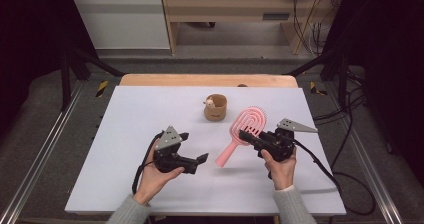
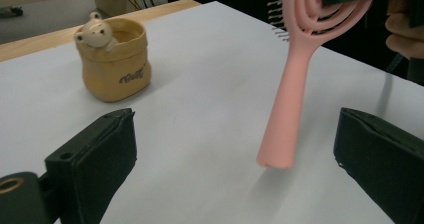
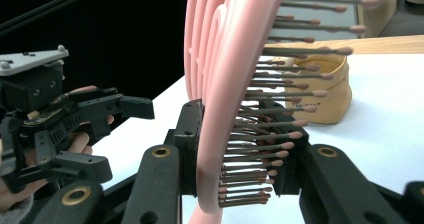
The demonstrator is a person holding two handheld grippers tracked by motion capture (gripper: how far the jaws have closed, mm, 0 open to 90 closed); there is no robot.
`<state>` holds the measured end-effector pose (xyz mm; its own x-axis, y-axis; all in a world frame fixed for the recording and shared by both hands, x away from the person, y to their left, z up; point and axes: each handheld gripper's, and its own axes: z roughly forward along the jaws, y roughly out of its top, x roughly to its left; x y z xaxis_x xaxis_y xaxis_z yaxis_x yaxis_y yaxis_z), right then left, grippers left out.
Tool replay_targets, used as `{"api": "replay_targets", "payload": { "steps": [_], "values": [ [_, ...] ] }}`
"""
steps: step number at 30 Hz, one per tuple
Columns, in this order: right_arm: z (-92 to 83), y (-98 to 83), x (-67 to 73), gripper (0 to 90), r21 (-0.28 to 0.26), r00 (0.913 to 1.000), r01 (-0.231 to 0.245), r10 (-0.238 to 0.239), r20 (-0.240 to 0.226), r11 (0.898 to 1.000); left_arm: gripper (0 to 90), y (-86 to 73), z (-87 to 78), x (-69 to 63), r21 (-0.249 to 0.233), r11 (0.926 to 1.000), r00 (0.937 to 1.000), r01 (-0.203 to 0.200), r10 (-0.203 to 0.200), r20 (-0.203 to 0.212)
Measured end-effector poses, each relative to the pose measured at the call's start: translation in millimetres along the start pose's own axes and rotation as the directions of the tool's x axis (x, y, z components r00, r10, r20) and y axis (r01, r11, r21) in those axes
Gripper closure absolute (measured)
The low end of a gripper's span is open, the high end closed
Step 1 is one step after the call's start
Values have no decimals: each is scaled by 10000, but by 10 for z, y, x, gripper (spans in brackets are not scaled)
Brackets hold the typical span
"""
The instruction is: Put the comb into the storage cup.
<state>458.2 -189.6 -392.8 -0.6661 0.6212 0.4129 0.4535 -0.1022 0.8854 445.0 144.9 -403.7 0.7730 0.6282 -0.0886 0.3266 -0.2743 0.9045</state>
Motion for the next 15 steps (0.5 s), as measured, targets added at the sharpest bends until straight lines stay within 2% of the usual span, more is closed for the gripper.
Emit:
{"api": "replay_targets", "payload": {
  "steps": [8, 13, 15],
  "values": [
    [-3, 3, -6, 642, 9, 9999, 77, -77, 79, 10000, 35, -194, -174, 203, -235, 9992, 9985, 312, -322, -438],
    [1, -1, -8, 642, 51, 9999, 109, -109, 114, 9999, 35, -280, -261, 277, -223, 9997, 9972, 110, -126, -743],
    [0, 0, -8, 642, 43, 9999, 117, -117, 89, 9999, 35, -312, -293, 315, -302, 9993, 9961, 222, -247, -852]
  ]
}}
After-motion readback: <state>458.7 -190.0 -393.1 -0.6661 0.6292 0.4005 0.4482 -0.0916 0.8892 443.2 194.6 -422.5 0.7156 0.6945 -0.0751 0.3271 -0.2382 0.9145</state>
